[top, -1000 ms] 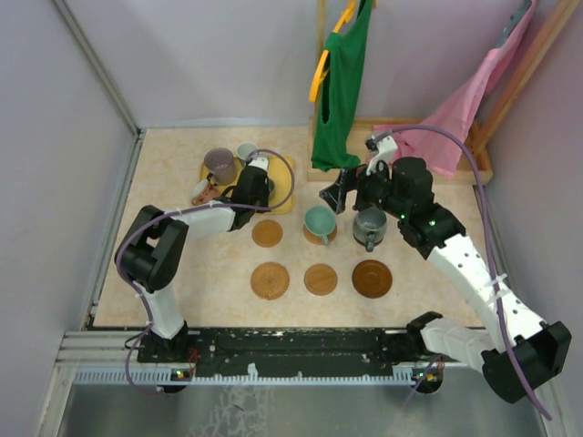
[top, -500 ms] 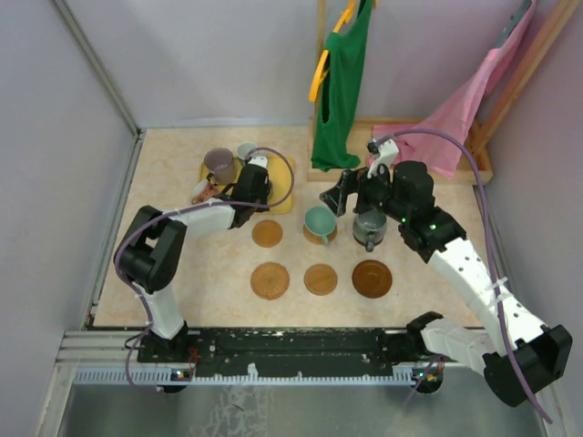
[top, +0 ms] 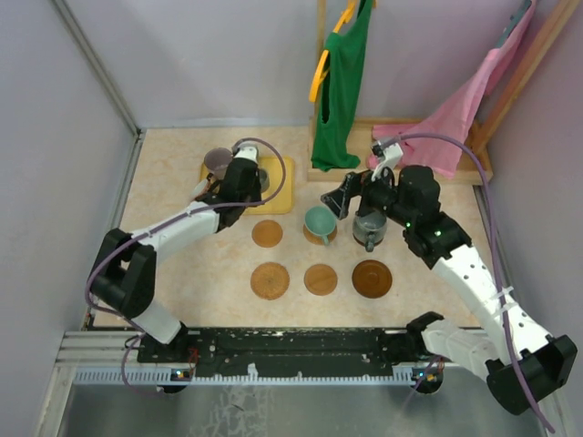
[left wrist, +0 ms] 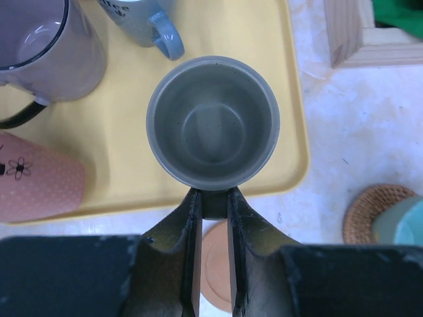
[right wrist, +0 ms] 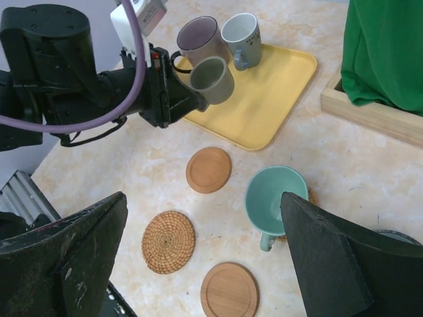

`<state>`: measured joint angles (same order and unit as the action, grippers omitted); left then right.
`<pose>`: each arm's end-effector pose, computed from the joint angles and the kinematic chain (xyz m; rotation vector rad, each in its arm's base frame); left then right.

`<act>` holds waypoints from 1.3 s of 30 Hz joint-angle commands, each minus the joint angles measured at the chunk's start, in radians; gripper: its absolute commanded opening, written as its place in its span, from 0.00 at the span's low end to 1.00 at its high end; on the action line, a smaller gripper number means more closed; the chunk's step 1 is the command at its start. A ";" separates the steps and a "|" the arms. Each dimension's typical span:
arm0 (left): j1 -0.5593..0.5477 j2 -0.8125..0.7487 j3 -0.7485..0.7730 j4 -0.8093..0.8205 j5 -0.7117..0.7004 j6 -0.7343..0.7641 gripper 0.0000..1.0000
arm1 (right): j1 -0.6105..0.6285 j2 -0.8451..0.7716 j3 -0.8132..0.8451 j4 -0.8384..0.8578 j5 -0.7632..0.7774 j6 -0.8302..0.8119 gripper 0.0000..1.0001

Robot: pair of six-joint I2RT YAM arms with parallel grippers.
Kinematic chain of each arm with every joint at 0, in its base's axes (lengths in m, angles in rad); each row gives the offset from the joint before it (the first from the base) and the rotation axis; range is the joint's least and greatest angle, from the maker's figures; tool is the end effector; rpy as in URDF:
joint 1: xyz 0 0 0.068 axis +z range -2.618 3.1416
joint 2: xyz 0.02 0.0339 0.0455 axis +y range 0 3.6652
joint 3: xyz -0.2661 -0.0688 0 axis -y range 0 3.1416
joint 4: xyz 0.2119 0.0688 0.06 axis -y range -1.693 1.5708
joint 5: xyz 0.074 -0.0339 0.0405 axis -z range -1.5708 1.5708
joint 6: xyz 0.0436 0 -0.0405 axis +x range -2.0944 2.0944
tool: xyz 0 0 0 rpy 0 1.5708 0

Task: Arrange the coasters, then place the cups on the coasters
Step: Pick up the cup from the tray, then place the cup on the coaster.

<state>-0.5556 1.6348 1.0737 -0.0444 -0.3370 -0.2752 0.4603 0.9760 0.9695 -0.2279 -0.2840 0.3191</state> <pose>0.2990 -0.1687 0.2516 0.1097 2.1374 -0.1190 0.1701 0.0980 0.3656 -0.3404 1.8394 0.8032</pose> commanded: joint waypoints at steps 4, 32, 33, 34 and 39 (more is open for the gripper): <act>-0.086 -0.156 -0.086 -0.060 -0.062 -0.097 0.00 | -0.008 -0.070 -0.027 0.035 -0.023 0.025 0.98; -0.277 -0.262 -0.348 -0.060 -0.254 -0.362 0.00 | -0.008 -0.155 -0.054 -0.027 -0.041 0.049 0.98; -0.277 -0.258 -0.350 -0.046 -0.251 -0.362 0.00 | -0.008 -0.154 -0.053 -0.027 -0.041 0.050 0.98; -0.277 -0.254 -0.352 -0.034 -0.245 -0.358 0.00 | -0.008 -0.154 -0.052 -0.029 -0.041 0.049 0.98; -0.282 -0.239 -0.347 -0.005 -0.241 -0.355 0.00 | -0.008 -0.148 -0.048 -0.034 -0.041 0.049 0.98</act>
<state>-0.8280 1.3972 0.7193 -0.1329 -0.5613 -0.6250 0.4603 0.8413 0.9096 -0.2783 -0.3157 0.3618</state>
